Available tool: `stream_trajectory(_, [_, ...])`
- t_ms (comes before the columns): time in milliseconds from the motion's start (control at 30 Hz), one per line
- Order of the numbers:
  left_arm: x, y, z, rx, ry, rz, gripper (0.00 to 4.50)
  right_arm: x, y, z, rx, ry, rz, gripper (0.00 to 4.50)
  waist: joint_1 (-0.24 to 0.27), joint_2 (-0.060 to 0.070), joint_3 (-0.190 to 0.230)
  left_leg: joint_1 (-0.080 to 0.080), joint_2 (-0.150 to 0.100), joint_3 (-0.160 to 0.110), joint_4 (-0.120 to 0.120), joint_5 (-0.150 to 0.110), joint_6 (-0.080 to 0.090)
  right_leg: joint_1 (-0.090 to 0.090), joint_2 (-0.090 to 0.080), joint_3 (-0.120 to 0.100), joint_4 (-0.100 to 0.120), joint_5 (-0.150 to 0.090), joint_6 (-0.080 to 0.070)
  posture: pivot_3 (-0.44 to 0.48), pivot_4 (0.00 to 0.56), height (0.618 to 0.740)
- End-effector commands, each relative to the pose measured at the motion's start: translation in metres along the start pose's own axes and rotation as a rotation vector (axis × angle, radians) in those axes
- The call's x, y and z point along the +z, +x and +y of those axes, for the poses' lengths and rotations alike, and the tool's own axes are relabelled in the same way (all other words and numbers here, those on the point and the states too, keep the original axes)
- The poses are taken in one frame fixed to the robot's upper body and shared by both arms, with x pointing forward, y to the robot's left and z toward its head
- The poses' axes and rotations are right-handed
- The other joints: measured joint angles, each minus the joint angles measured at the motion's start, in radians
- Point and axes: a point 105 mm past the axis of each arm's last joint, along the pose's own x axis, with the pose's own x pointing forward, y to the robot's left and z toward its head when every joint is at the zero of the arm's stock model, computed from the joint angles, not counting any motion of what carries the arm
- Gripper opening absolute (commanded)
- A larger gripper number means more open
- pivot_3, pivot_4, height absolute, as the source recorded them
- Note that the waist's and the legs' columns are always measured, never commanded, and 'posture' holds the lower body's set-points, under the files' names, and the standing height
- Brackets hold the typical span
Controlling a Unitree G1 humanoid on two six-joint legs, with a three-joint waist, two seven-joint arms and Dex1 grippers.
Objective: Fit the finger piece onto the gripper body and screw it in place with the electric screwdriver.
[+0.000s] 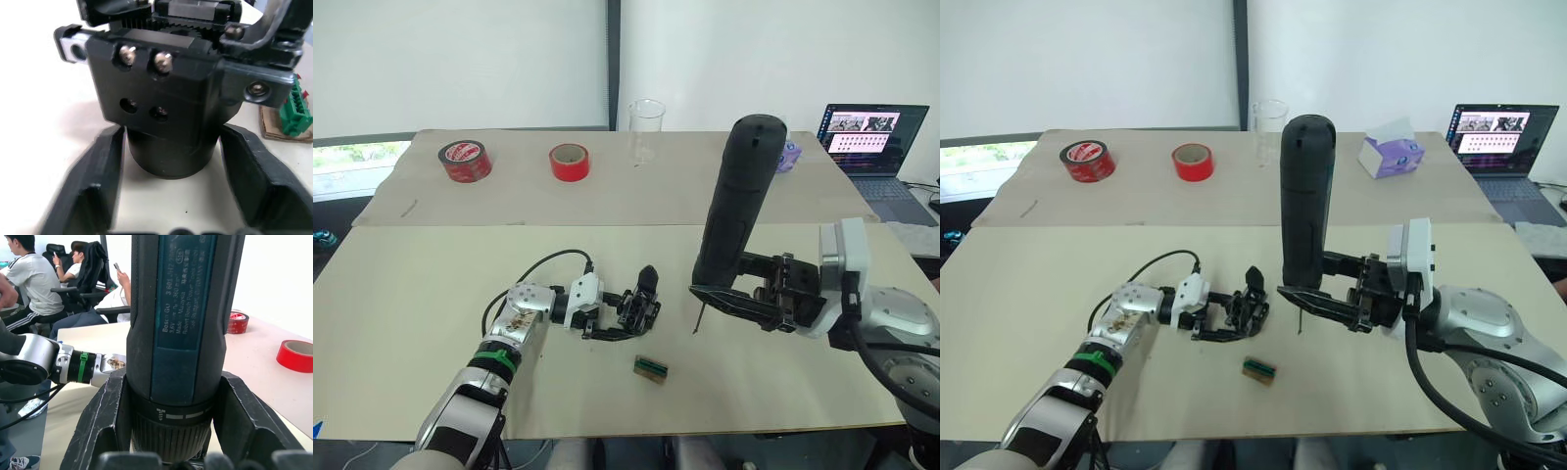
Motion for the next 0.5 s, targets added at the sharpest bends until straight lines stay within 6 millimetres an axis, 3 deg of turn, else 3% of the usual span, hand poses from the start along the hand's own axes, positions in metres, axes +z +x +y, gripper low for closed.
stream_trajectory(33, [-0.006,-0.014,-0.001,0.089,-0.025,-0.003,4.47,0.019,0.001,0.007,0.028,-0.069,-0.041,1.92,-0.002,0.0,0.0,0.0,0.0,0.0,0.0,0.0,0.0,0.0,0.0,0.0,0.0,0.0,0.0,0.0,0.15,0.74])
stream_trajectory(200, [0.0,-0.024,-0.022,0.135,-0.038,-0.043,4.47,0.018,0.001,0.007,0.029,-0.066,-0.041,1.92,-0.006,0.0,0.0,0.0,0.0,0.0,-0.001,0.0,0.0,0.0,-0.001,0.0,0.0,0.0,0.0,0.0,0.15,0.74])
stream_trajectory(500, [0.002,-0.009,-0.033,0.276,-0.08,-0.036,4.47,0.021,0.003,0.004,0.015,-0.069,-0.058,1.92,0.009,0.0,0.0,0.0,0.0,0.0,0.0,0.0,0.0,0.0,-0.003,0.0,0.0,0.0,0.0,0.0,0.15,0.74])
